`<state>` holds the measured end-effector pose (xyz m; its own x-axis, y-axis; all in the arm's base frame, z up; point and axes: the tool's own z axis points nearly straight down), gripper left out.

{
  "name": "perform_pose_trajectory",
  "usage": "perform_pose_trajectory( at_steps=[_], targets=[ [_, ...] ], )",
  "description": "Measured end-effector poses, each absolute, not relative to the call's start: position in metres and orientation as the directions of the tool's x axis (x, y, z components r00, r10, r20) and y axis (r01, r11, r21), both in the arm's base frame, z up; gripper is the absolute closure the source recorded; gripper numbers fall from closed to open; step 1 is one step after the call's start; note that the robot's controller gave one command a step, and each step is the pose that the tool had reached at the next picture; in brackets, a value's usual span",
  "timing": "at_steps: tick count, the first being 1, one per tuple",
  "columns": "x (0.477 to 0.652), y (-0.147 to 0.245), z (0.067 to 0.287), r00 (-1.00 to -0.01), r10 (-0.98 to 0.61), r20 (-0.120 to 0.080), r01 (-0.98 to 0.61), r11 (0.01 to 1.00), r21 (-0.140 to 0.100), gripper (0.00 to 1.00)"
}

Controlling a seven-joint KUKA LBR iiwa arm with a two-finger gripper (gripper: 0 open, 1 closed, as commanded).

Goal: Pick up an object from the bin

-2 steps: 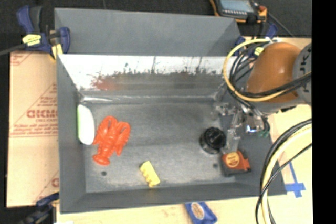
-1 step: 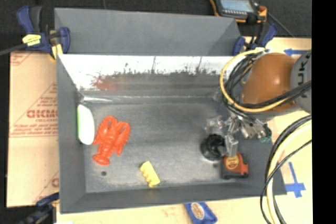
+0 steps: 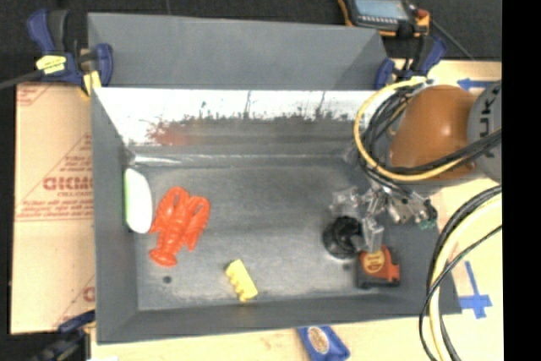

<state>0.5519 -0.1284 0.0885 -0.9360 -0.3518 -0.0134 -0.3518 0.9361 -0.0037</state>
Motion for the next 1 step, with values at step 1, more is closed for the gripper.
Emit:
perform_pose_trajectory(
  at_steps=[1],
  targets=[
    [0.5415, -0.0842, 0.1102, -0.945, -0.328, -0.004, -0.328, 0.945, -0.001, 1.00]
  ],
)
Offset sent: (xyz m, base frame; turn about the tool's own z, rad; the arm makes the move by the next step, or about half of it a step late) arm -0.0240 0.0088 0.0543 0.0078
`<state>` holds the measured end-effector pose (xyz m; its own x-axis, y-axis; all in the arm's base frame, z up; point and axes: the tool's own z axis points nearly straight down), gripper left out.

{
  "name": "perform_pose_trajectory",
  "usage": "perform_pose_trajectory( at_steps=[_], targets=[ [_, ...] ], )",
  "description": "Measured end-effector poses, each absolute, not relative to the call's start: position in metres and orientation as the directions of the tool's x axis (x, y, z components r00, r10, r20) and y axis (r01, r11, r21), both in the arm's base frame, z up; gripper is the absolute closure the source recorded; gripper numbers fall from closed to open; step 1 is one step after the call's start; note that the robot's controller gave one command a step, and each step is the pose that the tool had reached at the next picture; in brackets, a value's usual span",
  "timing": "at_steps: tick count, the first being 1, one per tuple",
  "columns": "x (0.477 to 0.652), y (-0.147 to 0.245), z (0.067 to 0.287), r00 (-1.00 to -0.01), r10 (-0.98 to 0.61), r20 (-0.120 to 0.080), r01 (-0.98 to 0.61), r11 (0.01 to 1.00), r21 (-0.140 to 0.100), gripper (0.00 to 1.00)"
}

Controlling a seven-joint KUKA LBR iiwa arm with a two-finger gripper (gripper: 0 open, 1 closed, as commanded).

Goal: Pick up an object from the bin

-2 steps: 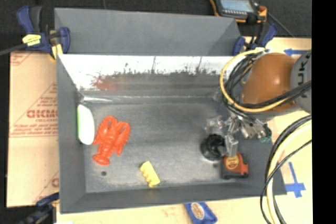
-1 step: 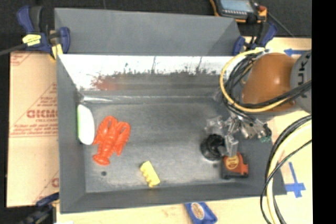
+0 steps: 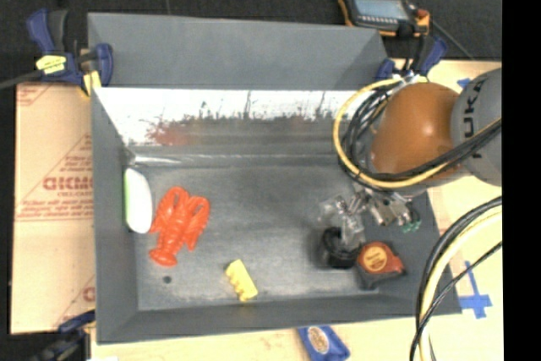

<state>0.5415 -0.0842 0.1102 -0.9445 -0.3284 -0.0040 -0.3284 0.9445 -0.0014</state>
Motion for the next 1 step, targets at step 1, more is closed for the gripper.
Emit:
perform_pose_trajectory(
  at_steps=[1],
  targets=[
    [0.5382, -0.0606, 0.1264, -0.940, -0.341, -0.007, -0.341, 0.940, 0.002, 1.00]
  ],
)
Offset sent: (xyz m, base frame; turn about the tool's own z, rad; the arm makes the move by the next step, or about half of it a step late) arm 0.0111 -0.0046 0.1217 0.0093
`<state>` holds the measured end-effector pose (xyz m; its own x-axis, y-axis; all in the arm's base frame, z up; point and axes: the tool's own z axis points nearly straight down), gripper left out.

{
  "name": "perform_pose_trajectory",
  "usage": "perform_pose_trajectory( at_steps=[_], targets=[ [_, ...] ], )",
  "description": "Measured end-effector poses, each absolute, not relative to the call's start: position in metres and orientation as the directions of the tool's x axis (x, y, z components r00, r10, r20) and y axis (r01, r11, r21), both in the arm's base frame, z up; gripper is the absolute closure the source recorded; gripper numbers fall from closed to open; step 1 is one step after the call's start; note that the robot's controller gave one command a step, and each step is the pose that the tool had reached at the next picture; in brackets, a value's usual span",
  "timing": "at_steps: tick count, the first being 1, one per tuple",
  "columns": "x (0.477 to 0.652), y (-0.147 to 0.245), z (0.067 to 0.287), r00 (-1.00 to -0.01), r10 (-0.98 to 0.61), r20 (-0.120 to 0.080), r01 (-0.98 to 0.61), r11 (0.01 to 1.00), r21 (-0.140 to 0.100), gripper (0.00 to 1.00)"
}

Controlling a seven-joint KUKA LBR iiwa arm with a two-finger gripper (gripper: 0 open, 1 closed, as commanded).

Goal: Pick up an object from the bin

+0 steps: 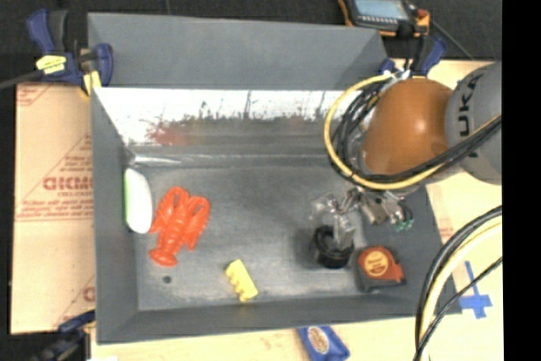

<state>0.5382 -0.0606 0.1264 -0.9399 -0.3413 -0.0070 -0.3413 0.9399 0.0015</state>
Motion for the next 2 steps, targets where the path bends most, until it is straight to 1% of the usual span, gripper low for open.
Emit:
perform_pose_trajectory(
  at_steps=[1, 2],
  targets=[
    [0.543, -0.078, 0.175, -0.946, -0.325, 0.003, -0.325, 0.946, 0.001, 1.00],
    [0.543, -0.074, 0.211, -0.948, -0.318, -0.009, -0.318, 0.948, -0.005, 1.00]
  ],
)
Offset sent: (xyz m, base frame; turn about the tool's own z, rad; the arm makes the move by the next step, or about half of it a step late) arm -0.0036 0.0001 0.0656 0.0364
